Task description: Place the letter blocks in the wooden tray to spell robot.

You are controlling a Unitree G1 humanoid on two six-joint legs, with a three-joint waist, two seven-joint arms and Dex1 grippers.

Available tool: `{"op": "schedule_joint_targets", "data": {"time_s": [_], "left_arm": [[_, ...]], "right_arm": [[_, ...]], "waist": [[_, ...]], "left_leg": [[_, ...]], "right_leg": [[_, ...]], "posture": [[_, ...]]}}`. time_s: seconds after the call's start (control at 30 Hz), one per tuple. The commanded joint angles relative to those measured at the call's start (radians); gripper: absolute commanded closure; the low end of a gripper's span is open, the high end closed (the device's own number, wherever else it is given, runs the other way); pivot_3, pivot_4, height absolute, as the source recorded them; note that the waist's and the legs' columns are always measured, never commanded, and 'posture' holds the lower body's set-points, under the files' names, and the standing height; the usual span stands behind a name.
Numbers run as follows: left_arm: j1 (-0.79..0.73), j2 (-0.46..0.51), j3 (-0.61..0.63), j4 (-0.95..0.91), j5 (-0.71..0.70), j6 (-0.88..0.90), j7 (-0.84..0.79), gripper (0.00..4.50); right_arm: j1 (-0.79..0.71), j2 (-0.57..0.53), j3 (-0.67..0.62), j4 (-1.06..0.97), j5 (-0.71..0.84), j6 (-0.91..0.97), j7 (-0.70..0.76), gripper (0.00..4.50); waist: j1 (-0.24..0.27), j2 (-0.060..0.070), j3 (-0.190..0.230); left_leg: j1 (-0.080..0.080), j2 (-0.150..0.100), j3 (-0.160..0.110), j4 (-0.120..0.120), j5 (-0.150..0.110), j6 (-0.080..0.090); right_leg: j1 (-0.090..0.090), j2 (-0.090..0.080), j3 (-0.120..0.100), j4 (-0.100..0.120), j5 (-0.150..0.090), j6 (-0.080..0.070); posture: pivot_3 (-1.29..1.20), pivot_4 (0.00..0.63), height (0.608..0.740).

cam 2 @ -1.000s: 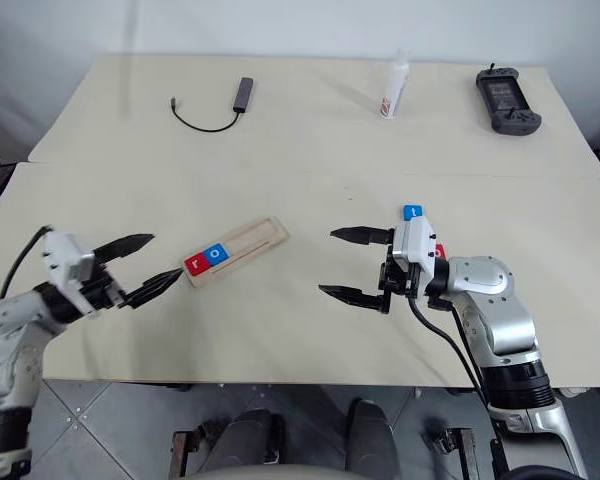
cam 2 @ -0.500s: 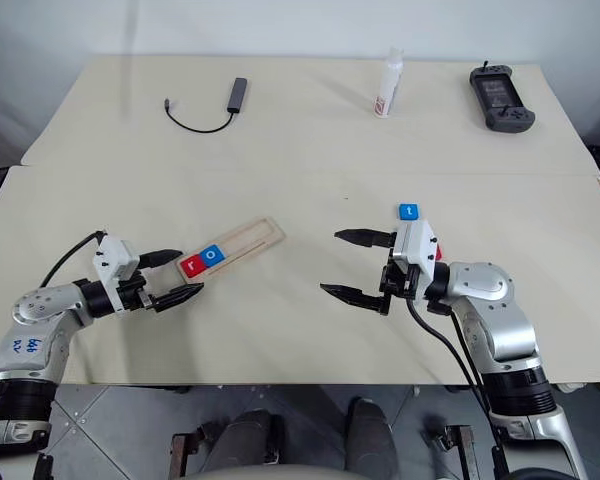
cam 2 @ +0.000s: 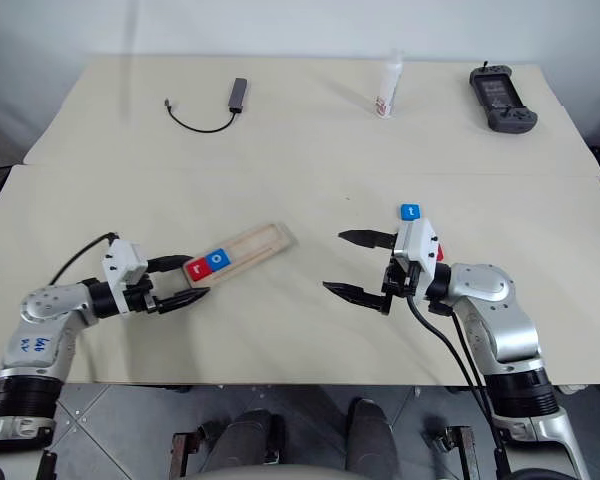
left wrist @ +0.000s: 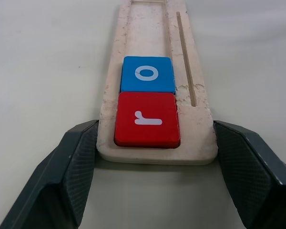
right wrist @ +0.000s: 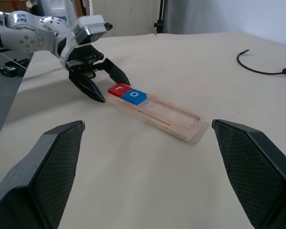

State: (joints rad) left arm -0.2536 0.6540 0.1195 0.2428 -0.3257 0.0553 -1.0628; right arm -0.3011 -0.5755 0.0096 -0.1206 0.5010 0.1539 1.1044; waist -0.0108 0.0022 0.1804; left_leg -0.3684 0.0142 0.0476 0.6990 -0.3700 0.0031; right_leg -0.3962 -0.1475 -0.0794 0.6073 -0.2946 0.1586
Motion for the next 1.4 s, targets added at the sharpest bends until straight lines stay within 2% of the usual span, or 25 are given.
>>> {"op": "schedule_joint_targets", "data": {"time_s": [0.03,0.2,0.33,0.63,0.67,0.73,0.77,0.97,1.07,1.17,1.27,1.4], "left_arm": [[-0.027,-0.008,-0.048,-0.058,-0.013,-0.008,-0.062,1.09],[-0.122,-0.026,-0.188,-0.074,0.072,0.001,-0.101,1.09],[-0.23,-0.089,-0.303,-0.012,0.141,-0.048,-0.14,1.09],[-0.327,-0.165,-0.366,0.133,0.192,-0.1,-0.164,1.09],[-0.33,-0.171,-0.365,0.141,0.192,-0.106,-0.163,0.74],[-0.329,-0.183,-0.357,0.148,0.177,-0.106,-0.172,0.11],[-0.326,-0.19,-0.344,0.148,0.162,-0.116,-0.174,0.05],[-0.299,-0.162,-0.249,0.191,0.105,-0.178,-0.195,0.05],[-0.256,-0.128,-0.183,0.183,0.028,-0.216,-0.266,0.05],[-0.226,-0.109,-0.093,0.173,-0.042,-0.229,-0.266,0.05],[-0.207,-0.095,-0.021,0.169,-0.061,-0.255,-0.228,0.05],[-0.154,-0.069,0.017,0.116,-0.092,-0.195,-0.215,0.05]], "right_arm": [[0.041,-0.039,-0.071,-0.053,0.004,-0.018,-0.01,0.0],[0.162,-0.093,-0.143,-0.094,-0.023,-0.054,-0.022,0.0],[0.288,-0.112,-0.254,-0.16,0.002,-0.034,-0.075,0.0],[0.395,-0.104,-0.318,-0.227,0.021,0.002,-0.136,0.0],[0.4,-0.102,-0.318,-0.231,0.021,0.002,-0.14,0.0],[0.412,-0.099,-0.321,-0.238,0.021,0.002,-0.149,0.0],[0.421,-0.094,-0.327,-0.24,0.021,0.0,-0.159,0.0],[0.494,-0.053,-0.416,-0.246,0.032,-0.003,-0.254,0.0],[0.551,-0.018,-0.502,-0.248,0.054,-0.031,-0.289,0.0],[0.617,0.015,-0.571,-0.24,0.034,-0.083,-0.309,0.0],[0.654,0.039,-0.6,-0.224,0.011,-0.12,-0.332,0.0],[0.657,0.049,-0.602,-0.191,0.0,-0.14,-0.354,0.0]], "waist": [[0.011,0.0,0.0],[0.026,0.0,0.0],[0.037,0.0,0.0],[0.034,0.0,0.0],[0.035,0.0,0.0],[0.035,0.0,0.0],[0.036,0.0,0.0],[0.037,0.0,0.0],[0.034,0.0,0.0],[0.034,0.0,0.0],[0.034,0.0,0.0],[0.033,0.0,0.0]], "left_leg": [[0.0,0.0,0.0,0.0,0.0,0.0],[0.0,0.0,0.0,0.0,0.0,0.0],[0.0,-0.001,0.001,0.0,0.0,0.0],[0.001,0.0,0.003,0.001,0.0,0.001],[0.001,0.0,0.003,0.001,0.0,0.001],[0.001,0.0,0.002,0.001,0.0,0.001],[0.001,0.0,0.002,0.001,0.0,0.001],[0.0,0.0,0.002,0.001,0.0,0.001],[0.001,0.0,0.002,0.001,0.0,0.001],[0.001,0.0,0.002,0.001,0.0,0.001],[0.001,0.0,0.002,0.001,0.0,0.001],[0.002,0.0,0.002,0.001,0.0,0.001]], "right_leg": [[0.0,0.0,0.0,0.0,0.0,0.0],[0.0,0.0,0.0,0.0,0.0,0.0],[0.0,0.0,0.0,-0.001,0.0,0.0],[0.001,0.001,0.001,0.0,0.001,0.001],[0.001,0.001,0.001,0.0,0.001,0.001],[0.001,0.001,0.001,0.0,0.001,0.001],[0.001,0.001,0.001,0.0,0.001,0.001],[0.001,0.001,0.001,-0.001,0.001,0.001],[0.001,0.001,0.001,-0.001,0.001,0.001],[0.001,0.001,0.001,-0.001,0.001,0.001],[0.002,0.001,0.001,-0.001,0.001,0.001],[0.002,0.001,0.001,0.0,0.001,0.001]], "posture": [[0.0,0.15,0.74],[0.0,0.15,0.74],[0.0,0.15,0.74],[0.0,0.15,0.74],[0.0,0.15,0.74],[0.0,0.15,0.74],[0.0,0.15,0.74],[0.0,0.15,0.74],[0.0,0.15,0.74],[0.0,0.15,0.74],[0.0,0.15,0.74],[0.0,0.15,0.74]]}}
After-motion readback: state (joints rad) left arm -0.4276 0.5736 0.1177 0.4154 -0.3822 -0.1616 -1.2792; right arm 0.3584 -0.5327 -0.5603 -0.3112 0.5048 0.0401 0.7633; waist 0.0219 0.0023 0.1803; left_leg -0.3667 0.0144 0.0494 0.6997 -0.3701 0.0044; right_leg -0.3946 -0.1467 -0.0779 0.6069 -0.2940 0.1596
